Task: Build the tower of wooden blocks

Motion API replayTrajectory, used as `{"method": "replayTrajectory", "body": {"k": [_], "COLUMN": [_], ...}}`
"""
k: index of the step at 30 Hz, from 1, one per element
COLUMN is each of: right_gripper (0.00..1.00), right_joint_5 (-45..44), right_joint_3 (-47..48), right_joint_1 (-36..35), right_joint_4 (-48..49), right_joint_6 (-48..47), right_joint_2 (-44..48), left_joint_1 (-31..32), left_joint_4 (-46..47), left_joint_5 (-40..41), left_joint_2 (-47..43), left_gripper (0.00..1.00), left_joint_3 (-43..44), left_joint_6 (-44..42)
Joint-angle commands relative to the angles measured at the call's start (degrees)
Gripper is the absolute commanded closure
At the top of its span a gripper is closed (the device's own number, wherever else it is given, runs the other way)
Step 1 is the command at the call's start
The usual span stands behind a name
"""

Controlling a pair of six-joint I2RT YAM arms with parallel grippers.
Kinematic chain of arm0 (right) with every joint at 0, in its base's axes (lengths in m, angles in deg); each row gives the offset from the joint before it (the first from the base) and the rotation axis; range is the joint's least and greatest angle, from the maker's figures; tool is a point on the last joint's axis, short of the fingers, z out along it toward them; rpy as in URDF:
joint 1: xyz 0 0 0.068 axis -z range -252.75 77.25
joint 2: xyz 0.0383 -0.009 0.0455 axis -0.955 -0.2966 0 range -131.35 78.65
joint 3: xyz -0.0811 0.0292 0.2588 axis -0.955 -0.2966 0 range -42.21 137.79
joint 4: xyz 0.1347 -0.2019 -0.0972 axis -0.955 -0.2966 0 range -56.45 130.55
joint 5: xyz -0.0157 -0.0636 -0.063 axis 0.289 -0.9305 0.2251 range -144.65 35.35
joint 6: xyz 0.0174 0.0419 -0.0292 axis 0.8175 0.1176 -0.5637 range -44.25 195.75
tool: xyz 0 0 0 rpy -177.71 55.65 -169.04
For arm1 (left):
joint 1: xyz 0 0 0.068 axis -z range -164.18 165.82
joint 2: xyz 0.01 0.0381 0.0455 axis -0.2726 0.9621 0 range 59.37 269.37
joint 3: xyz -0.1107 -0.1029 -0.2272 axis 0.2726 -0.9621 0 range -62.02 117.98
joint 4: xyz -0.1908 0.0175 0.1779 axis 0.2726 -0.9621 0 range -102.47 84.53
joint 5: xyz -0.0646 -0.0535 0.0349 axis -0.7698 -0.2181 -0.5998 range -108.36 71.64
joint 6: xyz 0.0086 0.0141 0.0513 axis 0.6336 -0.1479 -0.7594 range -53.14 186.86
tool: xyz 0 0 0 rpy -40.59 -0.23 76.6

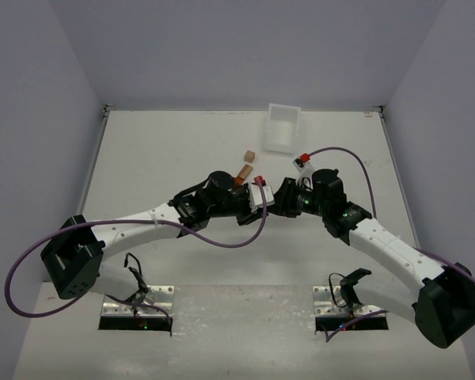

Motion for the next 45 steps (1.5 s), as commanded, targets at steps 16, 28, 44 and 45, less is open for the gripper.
{"method": "replayTrajectory", "body": {"k": [16,28,44,45], "right_gripper": [1.0,1.0,1.0,1.0], "right_joint_5": [-12.7,-22.9,-24.7,-25.7], "right_joint_3": [3.5,1.5,10.3,12.4], "right_joint_1": [-1.1,-0.9,-9.0,-9.7], "right_joint_4": [-2.3,-8.2,-8.9,-9.2], "right_joint_6": [-8.6,-16.9,-40.5,-41.8], "right_joint_2": [2.6,6.1,-5.7,-7.5], "left_joint_1": [0.4,0.3,-25.1,-25.5], "left_joint_4": [4.7,0.0,-13.6,-13.5], "left_joint_5": [6.7,26.5,31.9,32.3], "left_joint_2": [-4.4,-11.6,-12.9,-12.9], "left_gripper": [0.0,0.0,0.0,0.0], "left_joint_3": [2.5,4.1,-1.0,-1.5], "left_joint_6": [5.0,23.3,52.2,52.3]}}
